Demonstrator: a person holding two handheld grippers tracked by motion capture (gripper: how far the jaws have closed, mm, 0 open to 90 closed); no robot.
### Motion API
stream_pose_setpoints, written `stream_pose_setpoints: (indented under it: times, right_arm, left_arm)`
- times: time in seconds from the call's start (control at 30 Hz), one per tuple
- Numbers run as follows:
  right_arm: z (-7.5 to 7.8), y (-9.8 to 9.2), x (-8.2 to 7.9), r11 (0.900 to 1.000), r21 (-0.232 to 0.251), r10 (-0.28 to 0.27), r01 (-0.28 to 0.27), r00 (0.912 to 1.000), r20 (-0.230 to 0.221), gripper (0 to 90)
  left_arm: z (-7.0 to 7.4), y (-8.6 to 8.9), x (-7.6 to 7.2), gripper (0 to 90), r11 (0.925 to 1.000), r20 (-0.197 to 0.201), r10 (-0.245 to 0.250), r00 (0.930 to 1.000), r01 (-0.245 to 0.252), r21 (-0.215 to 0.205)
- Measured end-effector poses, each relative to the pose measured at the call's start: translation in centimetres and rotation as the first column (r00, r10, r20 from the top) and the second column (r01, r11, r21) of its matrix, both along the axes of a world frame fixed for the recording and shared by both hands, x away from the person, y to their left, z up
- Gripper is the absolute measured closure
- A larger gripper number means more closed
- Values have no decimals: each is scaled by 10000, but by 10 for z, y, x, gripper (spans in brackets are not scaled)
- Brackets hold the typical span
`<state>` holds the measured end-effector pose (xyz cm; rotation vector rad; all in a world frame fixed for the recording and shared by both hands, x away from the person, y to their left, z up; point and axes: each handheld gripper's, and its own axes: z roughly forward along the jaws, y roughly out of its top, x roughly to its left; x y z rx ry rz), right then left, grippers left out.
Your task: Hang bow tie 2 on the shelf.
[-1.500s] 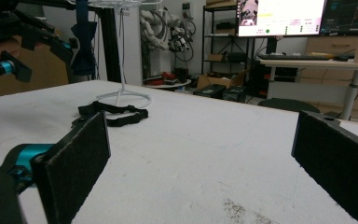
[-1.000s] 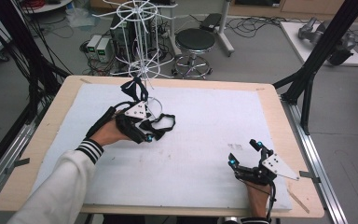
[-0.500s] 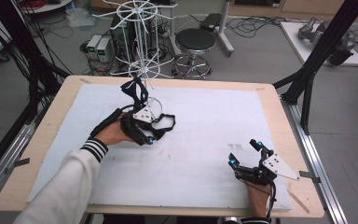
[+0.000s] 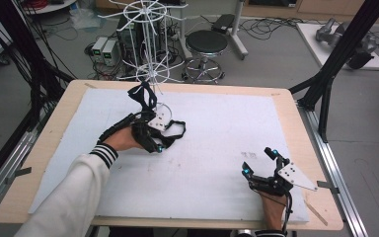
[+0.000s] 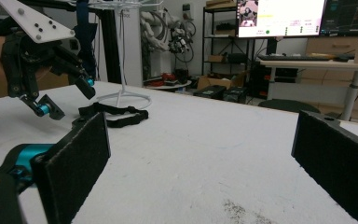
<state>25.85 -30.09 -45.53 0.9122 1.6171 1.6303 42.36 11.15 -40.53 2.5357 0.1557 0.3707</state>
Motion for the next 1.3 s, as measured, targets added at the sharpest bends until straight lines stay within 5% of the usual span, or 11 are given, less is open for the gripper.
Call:
stream_pose_setpoints:
  times: [0.37, 1.3]
  right_arm:
    - [0, 0, 0, 10000, 12, 9, -10, 10000, 13, 35]
    - [0, 0, 1, 10000, -1, 13, -13, 10000, 31, 36]
  left_arm:
    - [-3, -5, 4, 289, 9979, -19, -96, 10000, 97, 645]
    - [-1, -8, 7, 339, 9942, 18, -307, 9995, 304, 1036]
